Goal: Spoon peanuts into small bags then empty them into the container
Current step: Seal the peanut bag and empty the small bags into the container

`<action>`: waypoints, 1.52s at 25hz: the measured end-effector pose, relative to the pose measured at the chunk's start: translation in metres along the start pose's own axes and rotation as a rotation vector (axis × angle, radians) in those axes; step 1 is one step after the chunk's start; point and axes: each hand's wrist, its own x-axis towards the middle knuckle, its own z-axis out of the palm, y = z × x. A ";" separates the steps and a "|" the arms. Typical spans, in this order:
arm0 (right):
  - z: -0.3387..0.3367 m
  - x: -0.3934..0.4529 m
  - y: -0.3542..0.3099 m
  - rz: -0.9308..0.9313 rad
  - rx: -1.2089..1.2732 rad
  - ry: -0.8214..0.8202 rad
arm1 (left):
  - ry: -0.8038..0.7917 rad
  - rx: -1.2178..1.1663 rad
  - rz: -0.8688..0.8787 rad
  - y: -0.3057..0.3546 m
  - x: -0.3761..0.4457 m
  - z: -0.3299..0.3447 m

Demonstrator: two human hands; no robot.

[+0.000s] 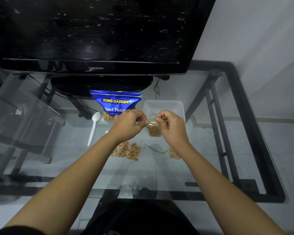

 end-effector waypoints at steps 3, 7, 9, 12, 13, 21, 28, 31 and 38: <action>-0.003 -0.002 0.006 0.019 -0.020 -0.009 | -0.023 0.013 -0.008 -0.008 -0.002 0.001; 0.000 -0.008 0.006 0.034 -0.020 -0.013 | -0.012 -0.036 -0.009 -0.016 -0.004 0.005; 0.000 -0.010 0.008 0.083 0.024 0.008 | -0.045 -0.299 -0.074 -0.020 -0.013 0.010; -0.001 -0.011 0.009 0.203 0.154 -0.050 | -0.140 -0.547 -0.170 -0.025 -0.029 0.030; 0.000 -0.011 0.010 0.250 0.203 -0.083 | -0.137 -0.557 -0.177 -0.027 -0.032 0.040; 0.009 -0.038 0.081 0.509 -0.275 -0.036 | -0.017 -0.257 -0.363 -0.032 -0.043 0.087; 0.011 -0.054 0.097 0.585 -0.163 -0.034 | 0.103 0.115 -0.243 -0.037 -0.044 0.089; 0.013 -0.062 0.098 0.514 -0.156 -0.002 | 0.163 0.060 -0.200 -0.034 -0.041 0.083; 0.017 -0.069 0.081 0.425 0.170 0.118 | 0.037 -0.219 -0.243 -0.011 -0.028 0.083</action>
